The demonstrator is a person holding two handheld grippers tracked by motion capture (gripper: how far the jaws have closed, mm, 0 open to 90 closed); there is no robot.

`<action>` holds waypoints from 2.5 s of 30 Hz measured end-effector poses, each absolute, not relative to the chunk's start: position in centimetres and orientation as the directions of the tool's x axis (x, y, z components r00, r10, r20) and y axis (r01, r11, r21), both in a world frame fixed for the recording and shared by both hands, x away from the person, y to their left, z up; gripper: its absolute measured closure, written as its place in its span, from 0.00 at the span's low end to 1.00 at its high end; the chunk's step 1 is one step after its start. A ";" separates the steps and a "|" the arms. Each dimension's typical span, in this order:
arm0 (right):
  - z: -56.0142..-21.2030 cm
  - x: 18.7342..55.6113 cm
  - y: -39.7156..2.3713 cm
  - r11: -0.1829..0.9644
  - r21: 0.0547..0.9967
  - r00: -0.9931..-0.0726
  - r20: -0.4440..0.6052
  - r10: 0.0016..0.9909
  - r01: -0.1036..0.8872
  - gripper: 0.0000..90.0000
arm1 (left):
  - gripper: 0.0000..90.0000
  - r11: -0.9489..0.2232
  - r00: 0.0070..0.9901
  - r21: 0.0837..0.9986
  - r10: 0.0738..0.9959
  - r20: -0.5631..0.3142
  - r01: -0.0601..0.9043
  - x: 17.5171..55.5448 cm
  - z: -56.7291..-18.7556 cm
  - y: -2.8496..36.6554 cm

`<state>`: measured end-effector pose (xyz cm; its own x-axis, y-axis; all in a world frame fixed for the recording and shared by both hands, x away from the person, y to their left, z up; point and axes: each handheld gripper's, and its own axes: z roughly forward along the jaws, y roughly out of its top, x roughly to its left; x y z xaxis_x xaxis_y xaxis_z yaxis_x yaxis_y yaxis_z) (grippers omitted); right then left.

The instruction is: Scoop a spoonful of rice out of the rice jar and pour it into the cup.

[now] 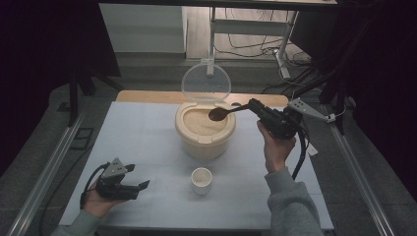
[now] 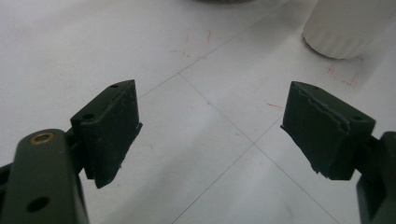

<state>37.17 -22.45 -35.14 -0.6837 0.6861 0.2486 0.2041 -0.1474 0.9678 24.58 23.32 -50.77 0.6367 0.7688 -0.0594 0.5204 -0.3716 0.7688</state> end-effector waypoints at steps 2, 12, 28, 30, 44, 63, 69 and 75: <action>-35.2 37.3 -22.2 -0.123 0.971 -0.672 0.229 0.704 0.202 0.92 | 0.21 -0.374 0.637 0.768 0.768 -0.058 0.521 24.6 -50.8 23.3; -35.0 37.9 -20.6 0.017 0.988 -0.630 0.083 0.772 0.152 0.92 | 0.21 -0.381 0.641 0.763 0.766 -0.056 0.522 24.6 -50.9 23.1; -37.8 39.2 -19.3 0.028 0.953 -0.613 0.171 0.771 0.302 0.93 | 0.21 -0.384 0.641 0.762 0.765 -0.054 0.522 24.6 -50.9 23.1; -38.7 39.5 -19.8 -0.031 0.937 -0.603 0.250 0.757 0.349 0.93 | 0.21 -0.384 0.641 0.762 0.765 -0.054 0.522 24.7 -50.9 23.1; -40.9 40.6 -21.3 -0.242 0.824 -0.517 0.521 0.679 0.513 0.92 | 0.21 -0.389 0.643 0.758 0.764 -0.052 0.523 24.7 -51.0 23.1; -40.7 40.7 -23.2 -0.383 0.694 -0.420 0.693 0.587 0.609 0.93 | 0.21 -0.388 0.643 0.761 0.764 -0.050 0.520 24.7 -50.9 23.1; -40.4 40.8 -23.7 -0.424 0.655 -0.395 0.734 0.552 0.625 0.93 | 0.21 -0.390 0.644 0.760 0.763 -0.048 0.519 24.7 -50.9 23.1; -40.6 41.0 -24.1 -0.458 0.599 -0.363 0.784 0.504 0.657 0.93 | 0.21 -0.392 0.645 0.761 0.762 -0.046 0.517 24.7 -50.9 23.0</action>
<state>41.04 -24.13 -40.60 -0.3628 0.5042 0.7836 0.6569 -0.4581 0.5989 24.71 23.04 -50.89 0.6454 0.7625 -0.0461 0.5173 -0.3919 0.7608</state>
